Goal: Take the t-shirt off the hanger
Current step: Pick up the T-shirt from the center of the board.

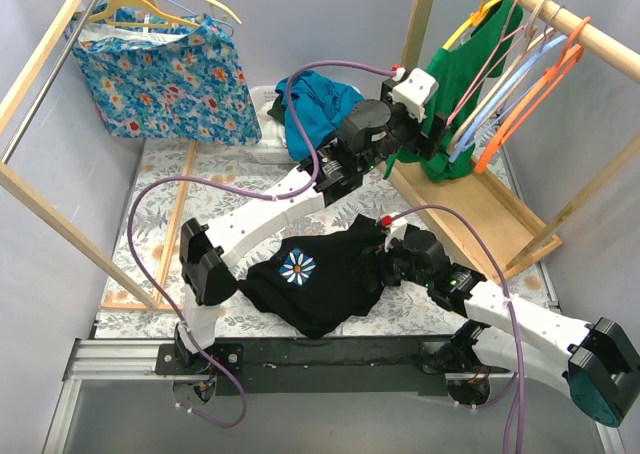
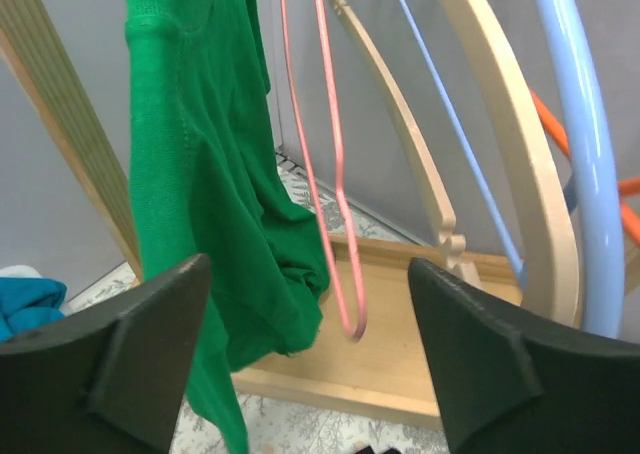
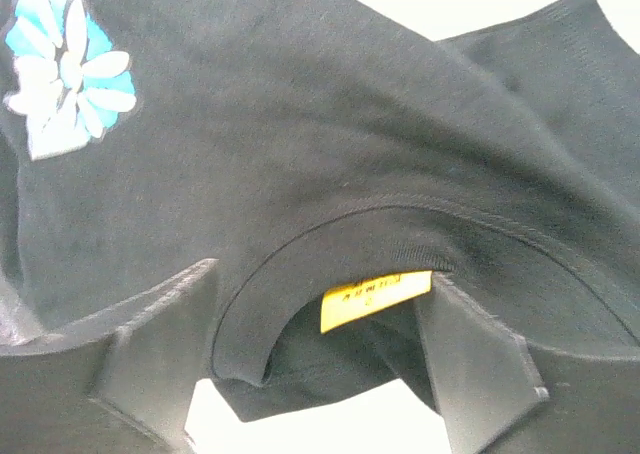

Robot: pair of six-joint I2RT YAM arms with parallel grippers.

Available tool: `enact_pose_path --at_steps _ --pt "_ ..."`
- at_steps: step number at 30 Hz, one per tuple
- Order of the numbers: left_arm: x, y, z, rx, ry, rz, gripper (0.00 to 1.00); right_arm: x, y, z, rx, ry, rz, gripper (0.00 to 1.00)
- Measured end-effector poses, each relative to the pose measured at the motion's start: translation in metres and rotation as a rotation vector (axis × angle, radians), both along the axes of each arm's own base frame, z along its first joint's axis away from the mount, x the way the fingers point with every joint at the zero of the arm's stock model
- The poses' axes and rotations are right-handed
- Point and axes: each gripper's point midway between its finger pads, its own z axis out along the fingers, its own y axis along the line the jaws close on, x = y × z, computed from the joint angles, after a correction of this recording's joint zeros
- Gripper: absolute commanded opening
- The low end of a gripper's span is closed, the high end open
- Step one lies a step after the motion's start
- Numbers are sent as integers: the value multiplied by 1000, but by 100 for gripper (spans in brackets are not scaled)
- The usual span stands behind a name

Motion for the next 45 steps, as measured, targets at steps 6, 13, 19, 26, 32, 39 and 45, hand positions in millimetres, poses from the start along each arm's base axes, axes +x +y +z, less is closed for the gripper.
enact_pose_path --at_steps 6,13,19,26,32,39,45 --pt "-36 52 27 -15 4 -6 98 15 -2 8 -43 -35 -44 98" --pt "-98 165 30 -88 29 65 98 36 4 6 -132 -39 -60 98" --pt "-111 223 -41 -88 154 219 98 56 19 0 -196 -37 -43 98" --pt "-109 250 -193 122 406 406 98 73 34 -47 -308 34 -20 98" --pt "-115 278 -257 124 534 560 98 81 44 -62 -326 34 -9 98" --pt "-125 294 -299 116 622 632 98 100 57 -66 -349 4 -29 17" --pt "-129 297 -283 58 616 613 98 116 76 -65 -321 7 -42 1"
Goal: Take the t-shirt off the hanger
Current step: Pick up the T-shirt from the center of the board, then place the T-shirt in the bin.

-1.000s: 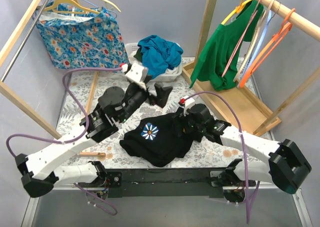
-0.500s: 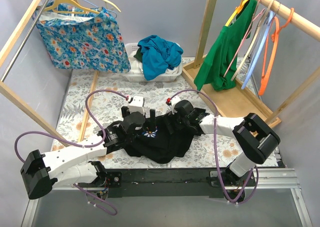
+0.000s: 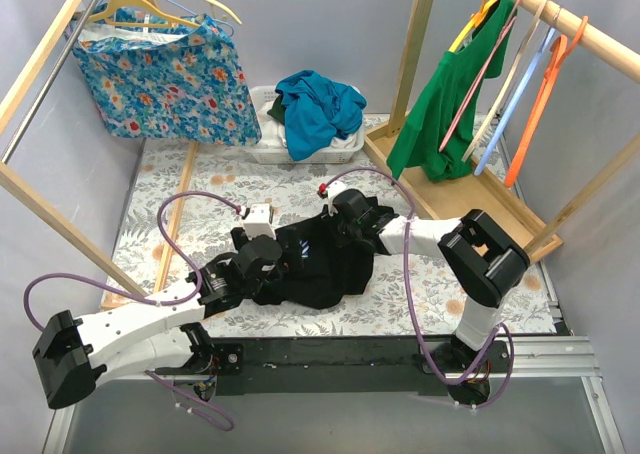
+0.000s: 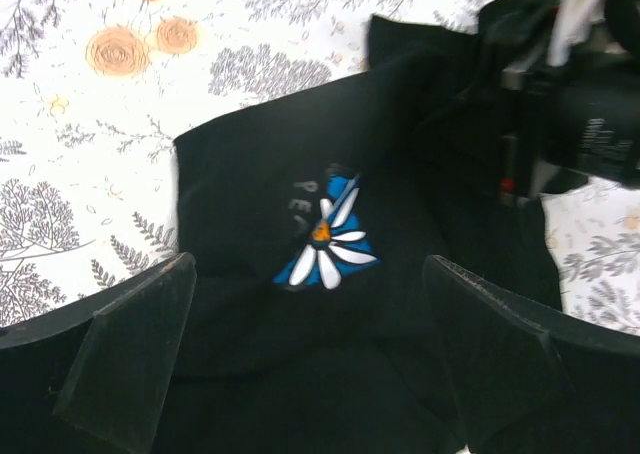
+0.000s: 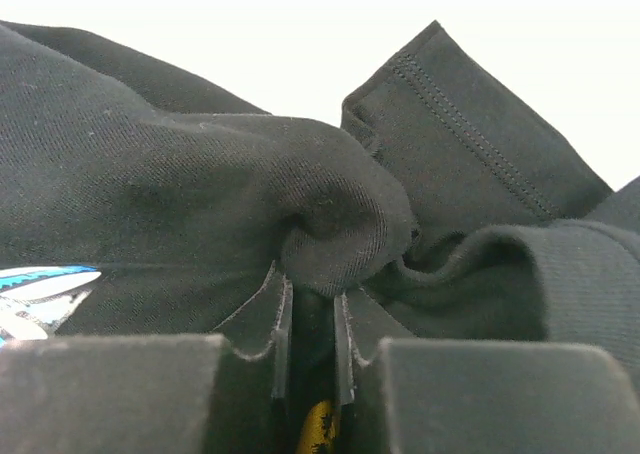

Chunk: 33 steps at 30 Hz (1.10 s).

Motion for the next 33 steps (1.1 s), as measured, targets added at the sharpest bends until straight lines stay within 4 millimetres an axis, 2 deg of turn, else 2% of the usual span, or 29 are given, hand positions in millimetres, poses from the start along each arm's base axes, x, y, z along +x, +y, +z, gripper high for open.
enact_pose_path --at_steps 9,11,13,16,21,25,30,33 --pt "-5 4 42 -74 -55 -21 98 10 1 8 -78 7 -17 1" --pt "-7 6 49 -82 -62 -24 98 15 -1 16 -110 -8 -27 1" --pt "-8 8 53 -86 -66 -24 98 24 -2 34 -122 -49 -35 1" --pt "-11 13 52 -77 -58 -20 98 39 3 81 -85 -146 -37 1" --pt "-15 20 52 -71 -51 -11 98 75 31 202 68 -395 -28 1" --pt "-15 24 50 -59 -46 4 98 95 42 280 154 -580 -34 1" --pt "-14 29 45 -47 -37 36 98 129 49 352 204 -789 -81 1" --pt "-14 31 43 -41 -28 46 98 150 51 373 221 -890 -105 1"
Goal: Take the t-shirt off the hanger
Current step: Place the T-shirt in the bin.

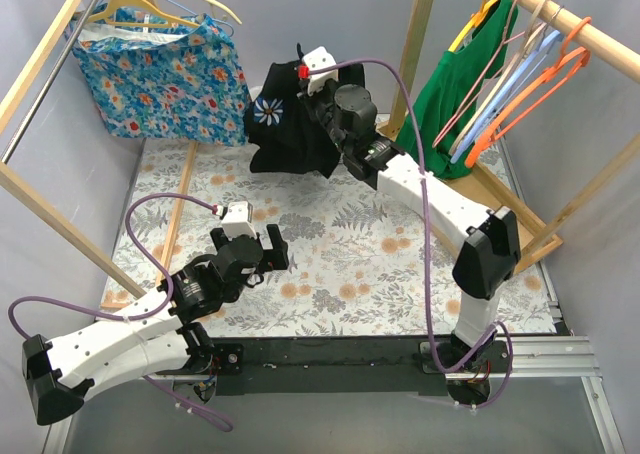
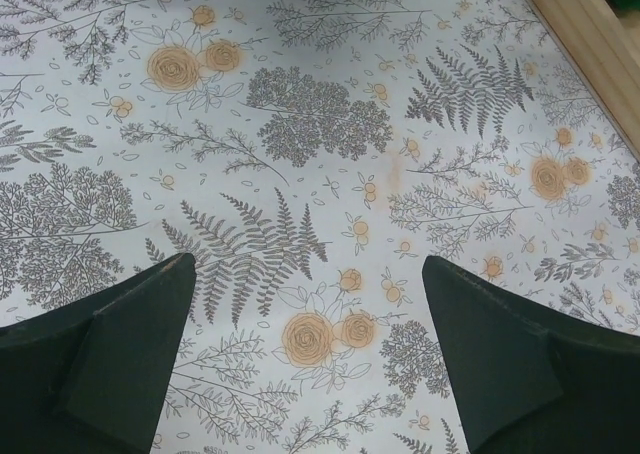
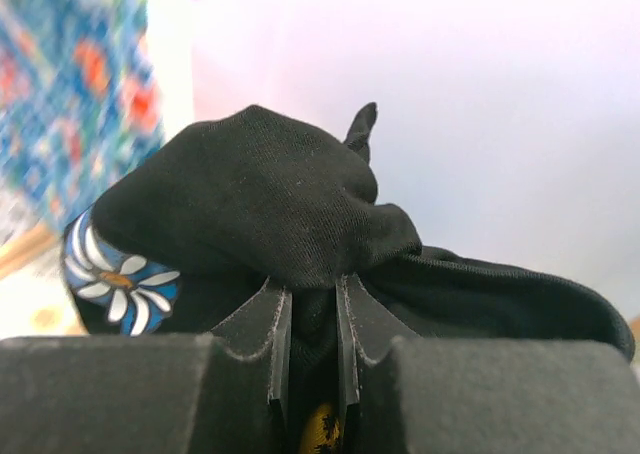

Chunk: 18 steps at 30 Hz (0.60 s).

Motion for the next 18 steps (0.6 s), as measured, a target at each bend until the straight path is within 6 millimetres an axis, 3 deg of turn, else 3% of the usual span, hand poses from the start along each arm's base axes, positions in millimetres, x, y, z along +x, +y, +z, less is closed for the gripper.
enact_pose_path --at_steps 4,10,18 --pt "-1 1 -2 -1 11 6 98 33 7 15 23 -91 -18 1" --pt "-3 3 -6 -7 28 17 98 86 12 52 101 -246 -29 1" --pt "-3 0 -7 -13 31 11 98 114 -13 71 200 -387 0 1"
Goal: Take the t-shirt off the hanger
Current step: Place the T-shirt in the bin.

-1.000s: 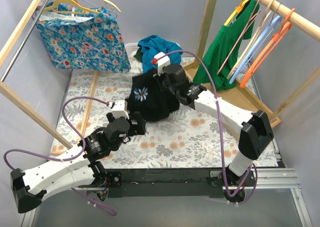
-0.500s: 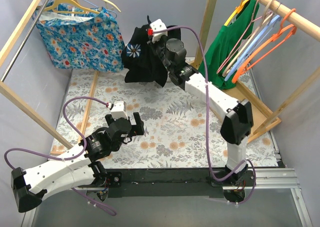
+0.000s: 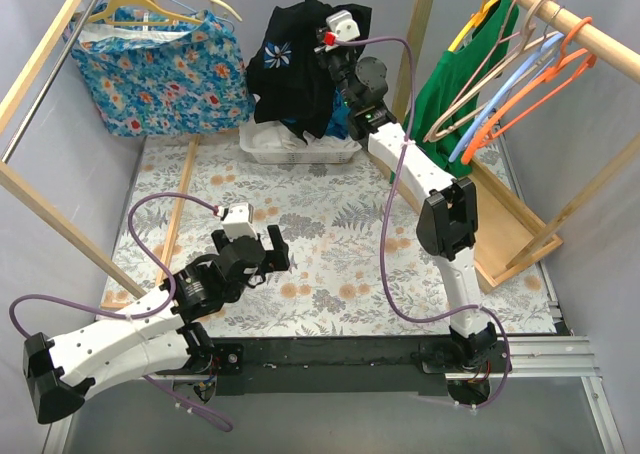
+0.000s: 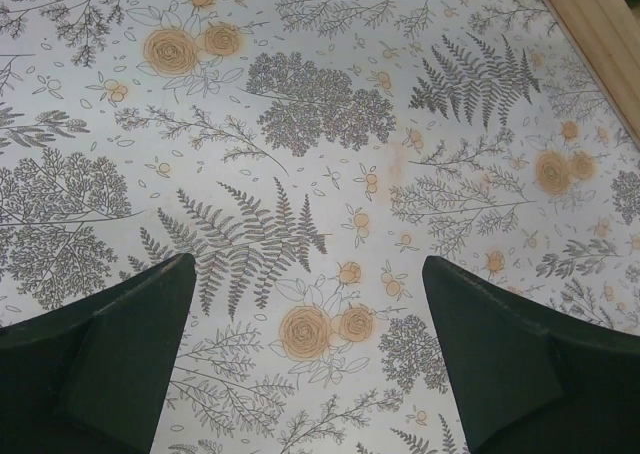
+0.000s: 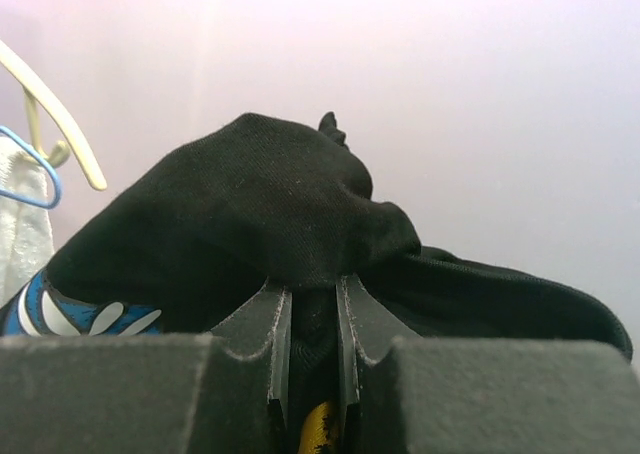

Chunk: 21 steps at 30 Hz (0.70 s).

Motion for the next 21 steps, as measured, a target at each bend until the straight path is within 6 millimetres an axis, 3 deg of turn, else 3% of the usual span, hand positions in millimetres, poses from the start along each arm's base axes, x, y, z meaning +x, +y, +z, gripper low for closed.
enact_pose_path --at_steps 3,6,9,10,15,17,21 --pt "2 -3 -4 18 8 -8 98 13 1 -16 11 2 37 1" --pt "3 -7 -10 34 19 -19 98 31 10 -55 3 44 81 1" --pt "3 -11 -15 45 32 -32 98 50 27 -119 -24 135 122 1" --pt "3 -13 -16 45 36 -37 98 56 34 -149 -36 180 138 1" --pt "3 -18 -14 28 34 -49 98 64 46 -241 -46 348 176 1" --pt "4 -19 -13 22 31 -50 98 61 48 -253 -27 376 189 1" --pt "5 -21 -11 12 25 -53 98 59 49 -256 41 405 209 1"
